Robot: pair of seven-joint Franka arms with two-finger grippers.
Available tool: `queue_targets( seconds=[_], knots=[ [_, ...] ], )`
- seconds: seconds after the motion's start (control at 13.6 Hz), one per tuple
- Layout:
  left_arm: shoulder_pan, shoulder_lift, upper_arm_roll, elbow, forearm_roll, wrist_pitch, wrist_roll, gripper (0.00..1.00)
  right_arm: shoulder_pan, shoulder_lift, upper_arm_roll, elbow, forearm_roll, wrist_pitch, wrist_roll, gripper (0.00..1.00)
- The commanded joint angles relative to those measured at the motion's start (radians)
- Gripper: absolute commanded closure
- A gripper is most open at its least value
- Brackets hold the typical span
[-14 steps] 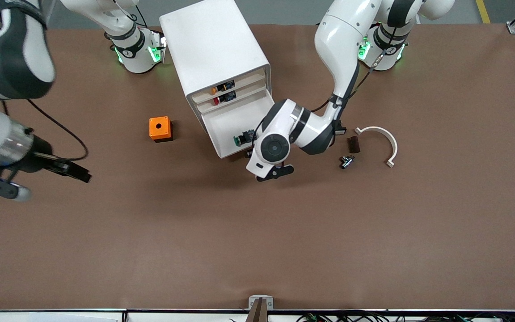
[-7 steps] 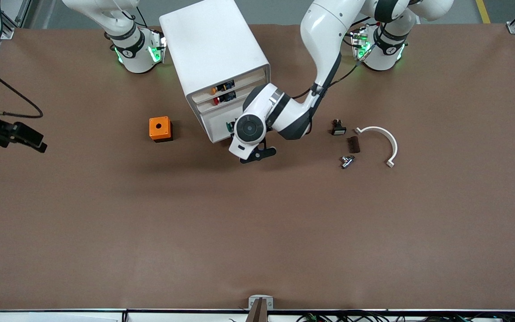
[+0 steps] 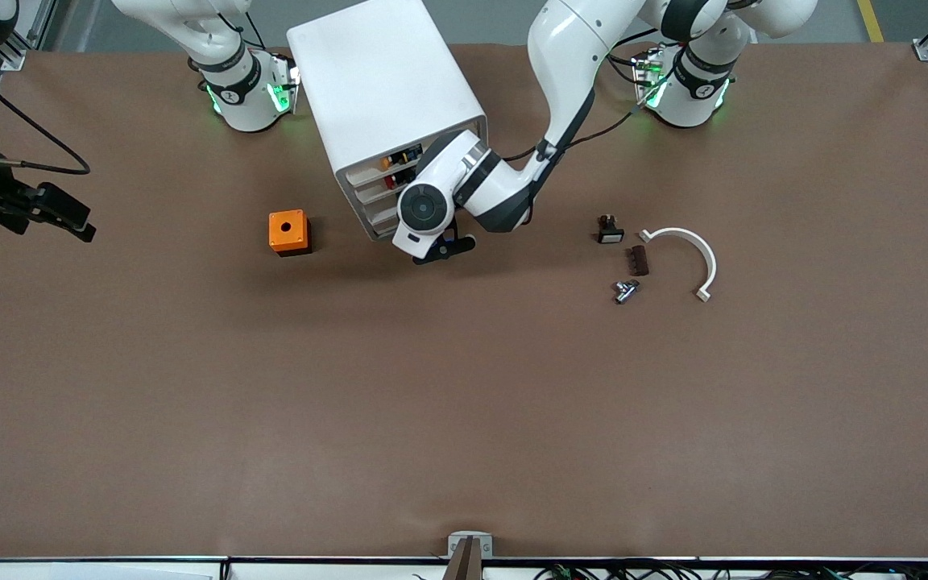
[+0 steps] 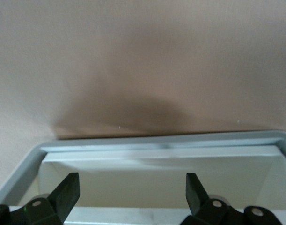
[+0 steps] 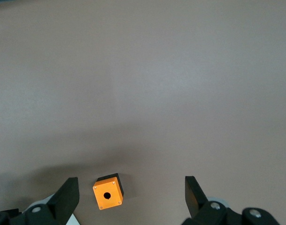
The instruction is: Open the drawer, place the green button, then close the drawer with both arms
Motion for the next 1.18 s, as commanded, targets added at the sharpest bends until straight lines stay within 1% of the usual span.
queue_targets(
  seconds=[0.0,0.07,0.22,0.37,0.52,0.96,1.11],
  knots=[
    [-0.013,-0.012,-0.004,-0.011,0.019,0.001,-0.024,0.00,-0.001,-0.025,0.004,-0.027,-0.019,0.010,-0.034,0.00],
    [-0.023,-0.015,-0.002,-0.011,0.021,0.001,-0.027,0.00,-0.003,-0.024,0.003,-0.028,-0.019,0.010,-0.035,0.00],
    [-0.010,-0.026,0.005,-0.006,0.026,-0.001,-0.077,0.00,-0.006,-0.025,0.003,-0.028,-0.019,0.007,-0.035,0.00],
    [0.041,-0.047,0.039,0.000,0.039,-0.001,-0.074,0.00,-0.007,-0.025,0.001,-0.028,-0.019,-0.001,-0.031,0.00],
    [0.095,-0.086,0.054,0.000,0.119,-0.001,-0.059,0.00,-0.006,-0.025,0.001,-0.028,-0.019,0.001,-0.031,0.00],
    [0.360,-0.234,0.061,-0.002,0.399,-0.002,0.068,0.00,-0.001,-0.028,0.003,-0.028,-0.017,-0.010,-0.022,0.00],
    [0.443,-0.294,0.061,-0.002,0.438,-0.040,0.120,0.00,0.000,-0.027,0.003,-0.028,-0.019,-0.007,-0.022,0.00]
  ],
)
